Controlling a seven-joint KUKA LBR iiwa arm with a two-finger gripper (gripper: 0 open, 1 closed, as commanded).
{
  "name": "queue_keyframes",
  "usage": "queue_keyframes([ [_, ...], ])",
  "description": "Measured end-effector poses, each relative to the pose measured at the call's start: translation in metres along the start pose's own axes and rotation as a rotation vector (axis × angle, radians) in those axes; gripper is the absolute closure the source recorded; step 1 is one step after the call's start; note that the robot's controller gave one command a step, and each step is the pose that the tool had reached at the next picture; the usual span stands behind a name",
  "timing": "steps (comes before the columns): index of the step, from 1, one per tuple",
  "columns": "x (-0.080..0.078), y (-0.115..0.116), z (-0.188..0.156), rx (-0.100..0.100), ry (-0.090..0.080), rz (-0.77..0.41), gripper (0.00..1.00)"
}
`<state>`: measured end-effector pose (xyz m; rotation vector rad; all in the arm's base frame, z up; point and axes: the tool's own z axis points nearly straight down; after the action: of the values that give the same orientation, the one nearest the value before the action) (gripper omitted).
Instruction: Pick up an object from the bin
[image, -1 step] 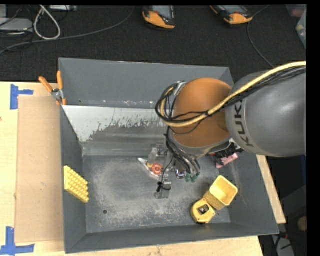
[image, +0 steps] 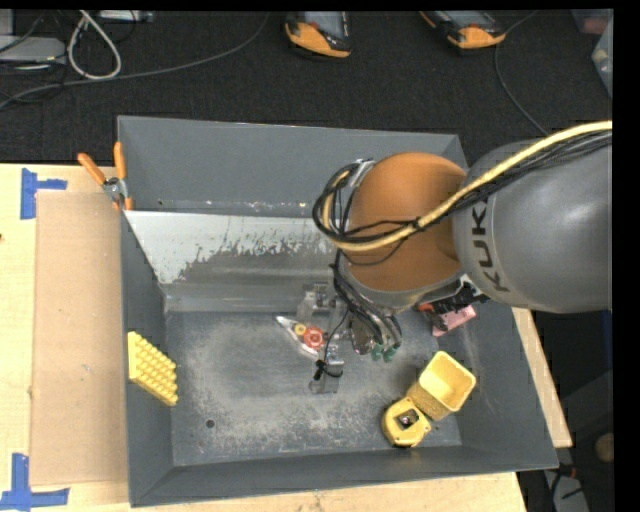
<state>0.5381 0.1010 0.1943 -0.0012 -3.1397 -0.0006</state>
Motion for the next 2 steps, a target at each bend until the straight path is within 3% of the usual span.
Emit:
queue_keyframes([
  [1,-0.035,-0.030,0.022,-0.002,-0.003,0.236,0.00],
  [2,-0.050,-0.046,0.035,0.002,0.001,0.173,0.00],
])
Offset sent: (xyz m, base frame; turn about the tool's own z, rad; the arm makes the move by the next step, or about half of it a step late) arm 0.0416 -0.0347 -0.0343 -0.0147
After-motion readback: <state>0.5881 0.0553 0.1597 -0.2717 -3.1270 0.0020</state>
